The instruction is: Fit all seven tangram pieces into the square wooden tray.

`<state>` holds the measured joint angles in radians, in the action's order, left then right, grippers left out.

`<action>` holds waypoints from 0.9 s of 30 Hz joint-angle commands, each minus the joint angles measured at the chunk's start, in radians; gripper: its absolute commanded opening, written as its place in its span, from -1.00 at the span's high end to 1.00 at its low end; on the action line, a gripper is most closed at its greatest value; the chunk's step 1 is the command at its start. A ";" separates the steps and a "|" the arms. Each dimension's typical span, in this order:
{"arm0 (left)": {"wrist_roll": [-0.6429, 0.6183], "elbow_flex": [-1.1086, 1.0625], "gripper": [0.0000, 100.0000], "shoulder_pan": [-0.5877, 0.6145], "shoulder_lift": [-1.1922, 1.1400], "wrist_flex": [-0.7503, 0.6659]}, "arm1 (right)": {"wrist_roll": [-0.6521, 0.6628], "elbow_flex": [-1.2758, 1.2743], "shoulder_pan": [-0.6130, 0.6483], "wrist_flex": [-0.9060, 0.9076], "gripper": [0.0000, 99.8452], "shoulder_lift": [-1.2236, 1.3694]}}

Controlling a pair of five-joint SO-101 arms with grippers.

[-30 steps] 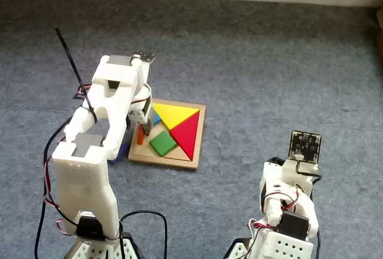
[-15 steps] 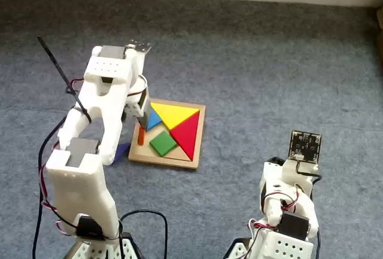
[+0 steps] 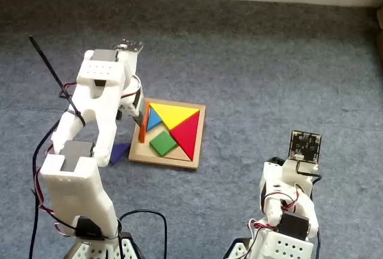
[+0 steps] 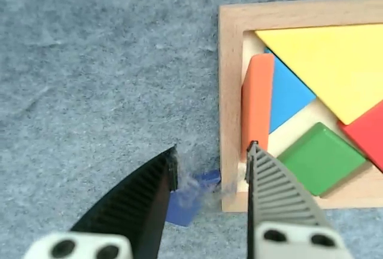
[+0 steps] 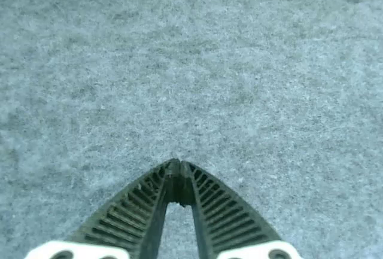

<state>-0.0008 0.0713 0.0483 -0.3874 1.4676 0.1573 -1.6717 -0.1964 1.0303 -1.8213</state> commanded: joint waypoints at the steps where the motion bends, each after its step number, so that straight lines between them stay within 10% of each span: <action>1: -0.008 -0.002 0.60 0.007 0.036 -0.020 | -0.008 -0.110 -0.012 -0.021 0.99 -0.015; 27: -0.006 0.211 0.60 0.076 -0.251 0.055 | -0.008 -0.110 -0.013 -0.021 0.99 -0.015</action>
<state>0.0023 0.2263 0.1250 -0.6360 1.4860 0.1573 -1.6717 -0.1964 1.0303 -1.8228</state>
